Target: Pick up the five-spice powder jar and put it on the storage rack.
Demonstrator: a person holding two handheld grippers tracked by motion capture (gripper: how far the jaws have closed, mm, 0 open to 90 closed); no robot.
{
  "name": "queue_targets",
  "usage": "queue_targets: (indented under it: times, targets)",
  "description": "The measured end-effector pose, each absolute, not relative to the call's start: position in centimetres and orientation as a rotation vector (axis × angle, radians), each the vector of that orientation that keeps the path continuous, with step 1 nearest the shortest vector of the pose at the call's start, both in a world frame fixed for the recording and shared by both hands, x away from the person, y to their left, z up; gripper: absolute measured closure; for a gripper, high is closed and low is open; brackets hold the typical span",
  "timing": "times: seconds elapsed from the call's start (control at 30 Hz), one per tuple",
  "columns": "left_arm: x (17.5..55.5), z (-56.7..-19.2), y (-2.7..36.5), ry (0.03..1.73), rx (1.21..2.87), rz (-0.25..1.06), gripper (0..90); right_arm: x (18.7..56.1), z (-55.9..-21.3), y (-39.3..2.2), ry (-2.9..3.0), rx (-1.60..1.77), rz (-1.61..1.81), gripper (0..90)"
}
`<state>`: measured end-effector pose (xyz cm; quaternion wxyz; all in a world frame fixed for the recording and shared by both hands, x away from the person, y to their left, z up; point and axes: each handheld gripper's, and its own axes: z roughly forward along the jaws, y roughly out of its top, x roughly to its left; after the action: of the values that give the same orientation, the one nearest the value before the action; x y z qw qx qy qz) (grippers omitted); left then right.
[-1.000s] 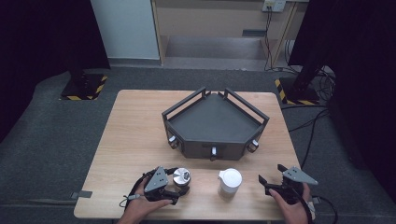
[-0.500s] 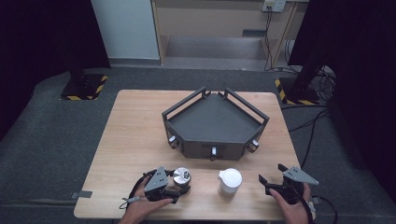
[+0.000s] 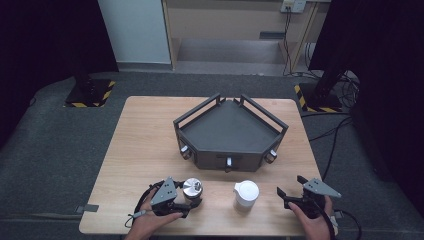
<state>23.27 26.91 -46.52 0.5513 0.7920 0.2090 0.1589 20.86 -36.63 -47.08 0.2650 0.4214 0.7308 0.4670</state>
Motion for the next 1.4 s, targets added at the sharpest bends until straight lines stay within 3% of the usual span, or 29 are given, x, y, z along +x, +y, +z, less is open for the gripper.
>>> queue_targets:
  times: [0.67,1.4]
  targets:
    - [25.0,-41.4,24.7,0.439,1.943,0.402,29.5,20.9,-47.1,-36.8,1.982,1.137,1.277,7.3]
    - [27.0,-35.9,25.4,0.43,1.916,0.396,29.5,20.8,-47.0,-36.9,1.979,1.139,1.272,7.3]
